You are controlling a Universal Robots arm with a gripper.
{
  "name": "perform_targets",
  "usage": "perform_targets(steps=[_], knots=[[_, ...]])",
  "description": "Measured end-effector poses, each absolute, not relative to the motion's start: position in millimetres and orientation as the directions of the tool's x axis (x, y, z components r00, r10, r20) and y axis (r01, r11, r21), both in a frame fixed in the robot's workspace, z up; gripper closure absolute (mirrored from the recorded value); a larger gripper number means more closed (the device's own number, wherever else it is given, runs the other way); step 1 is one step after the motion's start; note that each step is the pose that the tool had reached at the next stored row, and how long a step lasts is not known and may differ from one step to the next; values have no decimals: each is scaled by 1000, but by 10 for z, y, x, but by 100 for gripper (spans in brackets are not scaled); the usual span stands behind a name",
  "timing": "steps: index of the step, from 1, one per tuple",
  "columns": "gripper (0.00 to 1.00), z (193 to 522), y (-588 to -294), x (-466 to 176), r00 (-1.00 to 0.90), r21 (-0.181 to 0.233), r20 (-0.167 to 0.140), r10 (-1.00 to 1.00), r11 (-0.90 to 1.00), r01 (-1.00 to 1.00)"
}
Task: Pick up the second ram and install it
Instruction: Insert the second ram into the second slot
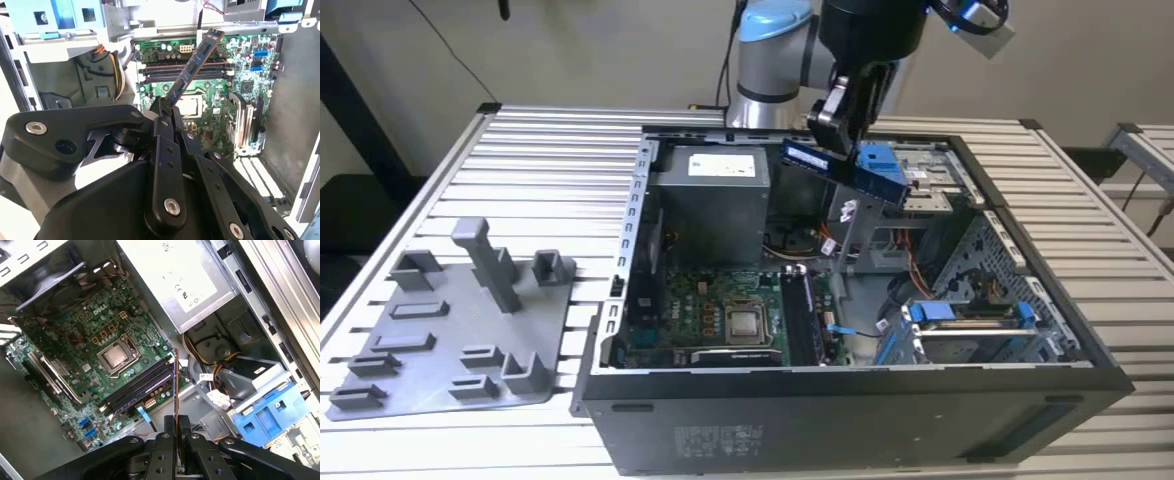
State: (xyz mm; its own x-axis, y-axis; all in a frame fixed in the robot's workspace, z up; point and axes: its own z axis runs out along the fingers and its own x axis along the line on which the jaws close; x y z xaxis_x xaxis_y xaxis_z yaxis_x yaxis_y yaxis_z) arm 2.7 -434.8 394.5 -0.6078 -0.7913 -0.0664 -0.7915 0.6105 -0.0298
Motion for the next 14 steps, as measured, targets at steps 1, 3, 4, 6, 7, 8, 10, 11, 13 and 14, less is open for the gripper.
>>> perform_targets(steps=[1,3,4,6,7,8,10,11,13,14], knots=[[86,3943,-4348,27,-620,-30,-66,-782,623,-782],[86,3942,-4349,26,-638,-28,-65,-767,640,-767],[86,3941,-4350,27,-645,-27,-64,-761,648,-761],[86,3938,-4351,27,-659,-24,-61,-749,661,-750],[86,3937,-4352,26,-666,-23,-60,-744,668,-744],[86,3936,-4353,27,-672,-23,-60,-738,675,-738],[86,3935,-4354,27,-683,-22,-60,-728,685,-728],[86,3935,-4354,27,-687,-22,-60,-724,689,-724],[86,3934,-4354,27,-691,-22,-60,-720,693,-720],[86,3934,-4354,27,-691,-22,-60,-720,693,-720]])
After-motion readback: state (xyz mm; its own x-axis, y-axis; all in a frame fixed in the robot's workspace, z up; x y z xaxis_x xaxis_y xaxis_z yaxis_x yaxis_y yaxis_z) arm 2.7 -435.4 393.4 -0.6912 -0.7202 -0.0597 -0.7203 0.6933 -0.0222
